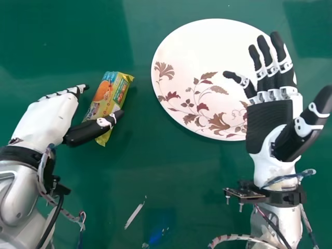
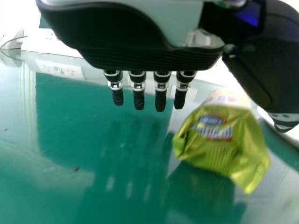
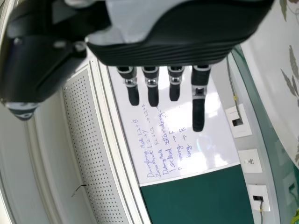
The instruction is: Pick up biscuit and place it in the plate
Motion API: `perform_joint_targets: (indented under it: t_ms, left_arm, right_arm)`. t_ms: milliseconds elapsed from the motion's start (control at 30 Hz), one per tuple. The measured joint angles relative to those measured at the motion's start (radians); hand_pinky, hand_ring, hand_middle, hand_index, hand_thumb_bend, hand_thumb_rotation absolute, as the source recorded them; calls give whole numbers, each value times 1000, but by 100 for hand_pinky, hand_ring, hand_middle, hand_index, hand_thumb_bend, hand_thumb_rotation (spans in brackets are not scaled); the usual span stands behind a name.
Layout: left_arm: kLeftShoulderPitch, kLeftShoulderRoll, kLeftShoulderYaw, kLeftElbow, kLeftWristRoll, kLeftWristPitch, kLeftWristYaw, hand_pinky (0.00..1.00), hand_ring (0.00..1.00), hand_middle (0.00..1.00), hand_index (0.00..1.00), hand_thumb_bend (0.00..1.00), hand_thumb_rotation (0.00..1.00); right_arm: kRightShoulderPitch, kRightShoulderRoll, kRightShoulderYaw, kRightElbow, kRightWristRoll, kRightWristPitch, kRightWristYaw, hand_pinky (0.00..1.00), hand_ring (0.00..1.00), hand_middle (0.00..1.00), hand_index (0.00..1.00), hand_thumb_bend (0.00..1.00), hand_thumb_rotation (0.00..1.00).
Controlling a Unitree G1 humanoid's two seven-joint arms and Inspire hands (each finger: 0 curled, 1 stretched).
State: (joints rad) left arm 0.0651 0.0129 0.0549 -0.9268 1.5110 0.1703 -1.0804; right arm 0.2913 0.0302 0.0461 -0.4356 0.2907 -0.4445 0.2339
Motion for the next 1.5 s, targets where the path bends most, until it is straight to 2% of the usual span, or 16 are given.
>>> perform_joint_targets:
  t_ms: [200,433,833,967,1167,1333,1500]
  left_arm:
    - [32,1,-17,-7,15,-35,-17,100,100,100,100,100,99]
    - [53,-2,-36,-14,41,-57,-22,100,100,100,100,100,98]
    - [9,9,-36,37,59,-60,-20,100,100,100,100,100,97]
    - [-1,25,-36,73,61,-55,26,100,100,100,100,100,96]
    - [-16,45,-34,130,63,-31,108,100,100,100,100,100,89]
    - [-23,72,-36,182,58,-24,164,100,100,100,100,100,75]
    - [-26,92,-37,201,49,-17,189,100,100,100,100,100,74]
  right_arm:
    - [3,-2,-1,-18,0,2,-13,52,100,100,100,100,64]
    - [3,-3,-2,-18,10,2,-13,54,100,100,100,100,64]
    - [8,0,7,-27,14,9,-24,57,100,100,100,100,60]
    - [11,2,11,-32,7,9,-33,58,100,100,100,100,60]
    - [26,-4,15,-63,5,10,-34,63,100,100,100,100,60]
    - [38,-27,17,-67,67,10,2,60,100,100,100,100,59]
    - [41,-34,13,-68,110,10,12,57,100,100,100,100,59]
